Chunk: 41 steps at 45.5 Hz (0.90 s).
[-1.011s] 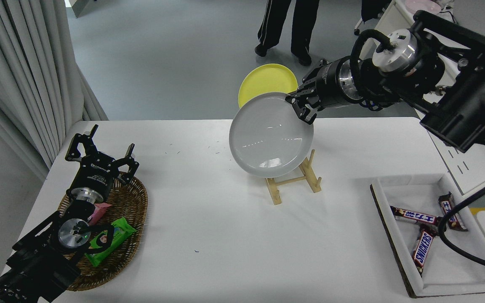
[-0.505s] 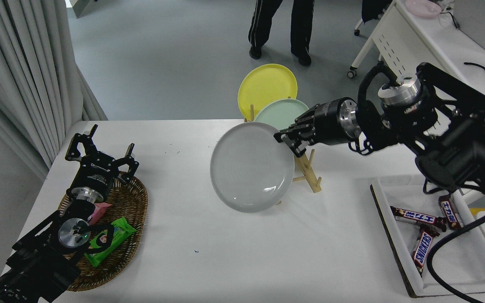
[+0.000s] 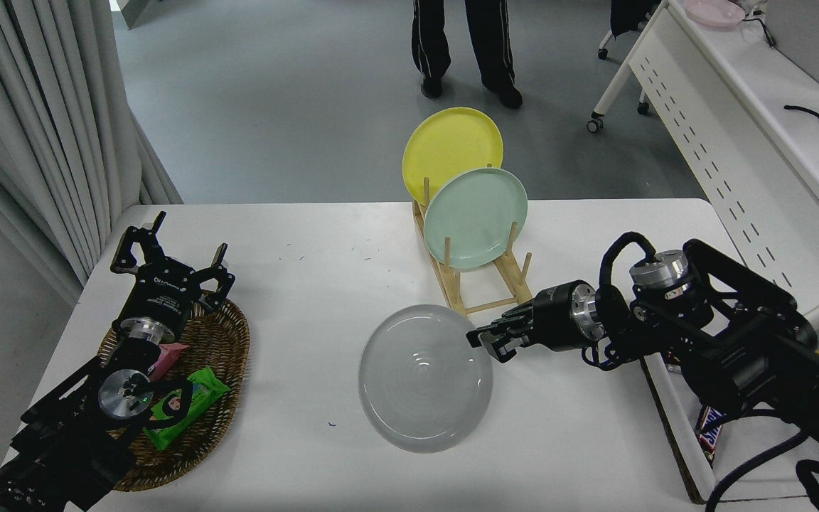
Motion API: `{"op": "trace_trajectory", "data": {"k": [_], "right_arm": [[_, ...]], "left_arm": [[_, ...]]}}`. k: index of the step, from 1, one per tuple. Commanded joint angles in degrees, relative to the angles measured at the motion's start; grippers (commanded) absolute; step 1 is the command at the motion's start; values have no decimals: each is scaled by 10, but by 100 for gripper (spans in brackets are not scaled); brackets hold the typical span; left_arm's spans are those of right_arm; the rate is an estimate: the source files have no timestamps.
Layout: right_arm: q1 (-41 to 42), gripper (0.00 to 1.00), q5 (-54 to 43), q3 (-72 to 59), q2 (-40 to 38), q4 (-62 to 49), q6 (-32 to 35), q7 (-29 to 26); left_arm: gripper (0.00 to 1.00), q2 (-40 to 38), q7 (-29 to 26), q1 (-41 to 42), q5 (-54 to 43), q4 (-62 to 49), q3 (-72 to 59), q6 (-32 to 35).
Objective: Place the plate on the table
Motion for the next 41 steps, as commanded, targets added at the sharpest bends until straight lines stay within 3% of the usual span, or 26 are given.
{"op": "trace_trajectory", "data": {"k": [1,14,41], "right_arm": [[-37,0,1,4,30,-37,0,1],[-50,0,-12,13,72,-73,0,8],[-39,0,-38,14,70,-103,0,8]], "left_arm": [[100,0,0,0,0,0,0,0],[100,0,0,0,0,0,0,0],[100,0,0,0,0,0,0,0]]}}
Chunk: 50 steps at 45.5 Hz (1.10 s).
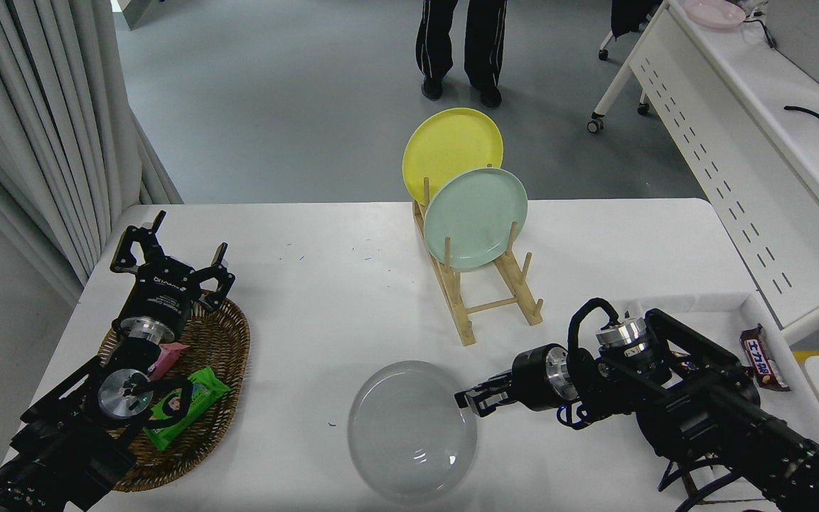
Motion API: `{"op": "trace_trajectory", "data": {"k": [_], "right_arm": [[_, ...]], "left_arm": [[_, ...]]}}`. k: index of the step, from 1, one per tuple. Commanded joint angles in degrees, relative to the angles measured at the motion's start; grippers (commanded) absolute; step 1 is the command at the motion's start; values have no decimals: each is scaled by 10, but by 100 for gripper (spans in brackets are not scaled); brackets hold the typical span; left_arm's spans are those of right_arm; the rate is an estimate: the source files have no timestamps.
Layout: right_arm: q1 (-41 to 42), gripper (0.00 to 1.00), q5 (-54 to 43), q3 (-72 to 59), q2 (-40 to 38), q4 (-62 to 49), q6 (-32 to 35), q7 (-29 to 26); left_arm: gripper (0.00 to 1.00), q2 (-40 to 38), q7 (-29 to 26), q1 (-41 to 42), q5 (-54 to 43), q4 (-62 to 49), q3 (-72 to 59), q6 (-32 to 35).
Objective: Place the plate on the table
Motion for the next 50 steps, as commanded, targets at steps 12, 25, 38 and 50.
{"op": "trace_trajectory", "data": {"k": [12,25,38,50], "right_arm": [[14,0,-4,-7,-1,-27,0,-1],[17,0,-3,-9,-1,-31,0,-2],[18,0,-2,-11,-1,-30,0,-3],[17,0,-1,-12,-1,-29,0,-3]], "left_arm": [[100,0,0,0,0,0,0,0],[100,0,0,0,0,0,0,0],[100,0,0,0,0,0,0,0],[100,0,0,0,0,0,0,0]]}}
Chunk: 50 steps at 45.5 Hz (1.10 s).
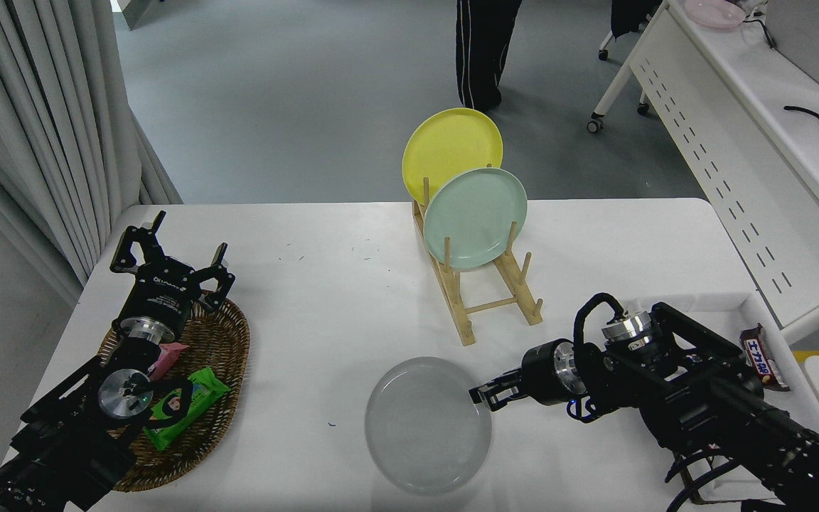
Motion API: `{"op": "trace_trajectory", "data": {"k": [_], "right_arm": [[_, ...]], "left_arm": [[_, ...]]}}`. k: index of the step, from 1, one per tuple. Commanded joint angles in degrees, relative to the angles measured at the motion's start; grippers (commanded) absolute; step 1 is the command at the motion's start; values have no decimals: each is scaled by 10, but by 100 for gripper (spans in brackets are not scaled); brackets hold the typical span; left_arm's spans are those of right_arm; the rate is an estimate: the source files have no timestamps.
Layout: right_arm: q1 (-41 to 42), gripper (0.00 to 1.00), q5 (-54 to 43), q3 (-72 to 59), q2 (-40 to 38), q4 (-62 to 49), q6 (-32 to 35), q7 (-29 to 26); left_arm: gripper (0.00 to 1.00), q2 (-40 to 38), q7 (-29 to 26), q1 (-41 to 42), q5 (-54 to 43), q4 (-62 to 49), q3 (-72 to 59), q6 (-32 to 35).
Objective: Place the plate on the table
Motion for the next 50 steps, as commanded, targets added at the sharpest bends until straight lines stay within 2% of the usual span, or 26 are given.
{"op": "trace_trajectory", "data": {"k": [1,10,11,12,13,17,21,26,29,32,42,50], "right_arm": [[0,0,1,-1,0,0,0,0],[1,0,1,-1,0,0,0,-1],[1,4,2,-1,0,0,0,-1],[1,18,2,-1,0,0,0,-1],[1,29,2,-1,0,0,0,-1],[4,37,2,-2,0,0,0,-1],[3,51,2,-2,0,0,0,-1],[2,61,2,-2,0,0,0,-1],[1,74,2,-2,0,0,0,-1],[1,100,3,-2,0,4,0,-3],[10,100,32,-69,-2,56,0,-5],[10,100,69,-100,-23,102,236,-3]], "left_arm": [[100,0,0,0,0,0,0,-1],[100,0,0,0,0,0,0,-1],[100,0,0,0,0,0,0,0],[100,0,0,0,0,0,0,-1],[100,0,0,0,0,0,0,0],[100,0,0,0,0,0,0,0],[100,0,0,0,0,0,0,-1],[100,0,0,0,0,0,0,0],[100,0,0,0,0,0,0,-1],[100,0,0,0,0,0,0,-1],[100,0,0,0,0,0,0,-1],[100,0,0,0,0,0,0,0]]}}
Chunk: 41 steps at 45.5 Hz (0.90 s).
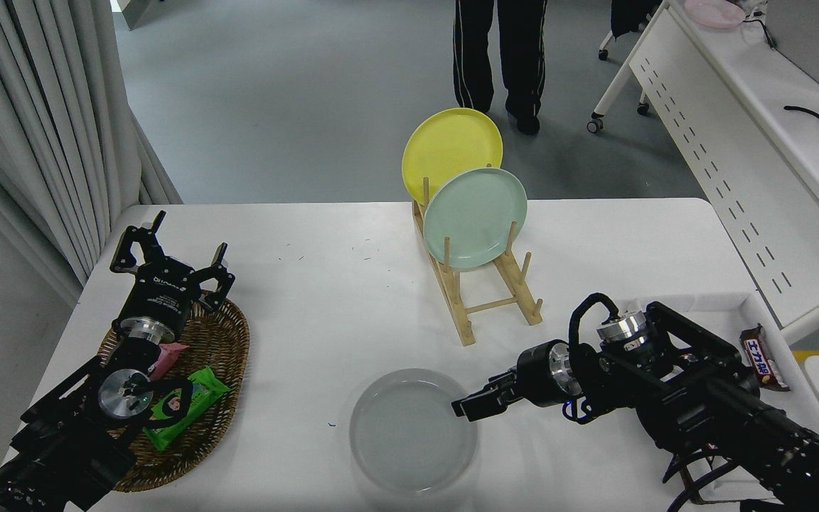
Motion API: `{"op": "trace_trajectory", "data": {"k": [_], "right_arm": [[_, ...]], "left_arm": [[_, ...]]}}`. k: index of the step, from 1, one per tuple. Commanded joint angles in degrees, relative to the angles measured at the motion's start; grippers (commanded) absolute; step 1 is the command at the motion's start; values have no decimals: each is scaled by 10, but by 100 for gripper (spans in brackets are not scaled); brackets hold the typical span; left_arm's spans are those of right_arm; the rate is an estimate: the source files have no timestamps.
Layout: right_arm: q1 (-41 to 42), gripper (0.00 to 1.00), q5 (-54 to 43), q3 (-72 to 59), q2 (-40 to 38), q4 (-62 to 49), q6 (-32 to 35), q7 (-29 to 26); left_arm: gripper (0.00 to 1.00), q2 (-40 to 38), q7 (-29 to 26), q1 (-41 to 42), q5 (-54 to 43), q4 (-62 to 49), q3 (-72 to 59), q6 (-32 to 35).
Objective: Place the plate on the table
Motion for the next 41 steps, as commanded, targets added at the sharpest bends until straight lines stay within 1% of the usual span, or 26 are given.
{"op": "trace_trajectory", "data": {"k": [1,4,10,12,17,22,25,26,28,36,38,41], "right_arm": [[3,100,35,-45,-16,56,201,2],[5,100,34,-45,-17,63,243,2],[7,100,21,-35,-18,64,281,2],[7,100,14,-33,-22,64,307,2],[8,100,-33,-30,-39,63,372,4],[8,100,-93,-11,-49,61,407,15],[0,100,-130,3,-58,60,417,35],[-3,100,-151,11,-63,61,423,52],[-9,100,-169,19,-69,61,428,67],[-26,100,-242,70,-90,61,431,104],[-31,100,-269,86,-92,61,431,128],[-41,100,-309,105,-99,60,425,179]], "left_arm": [[100,0,0,0,0,0,0,0],[100,0,0,0,0,0,0,0],[100,0,0,0,0,0,0,0],[100,0,0,0,0,0,0,-1],[100,0,0,0,0,0,0,0],[100,0,0,0,0,0,0,0],[100,0,0,0,0,0,0,-1],[100,0,0,0,0,0,0,0],[100,0,0,0,0,0,0,0],[100,0,0,0,0,0,0,-1],[100,0,0,0,0,0,0,0],[100,0,0,0,0,0,0,0]]}}
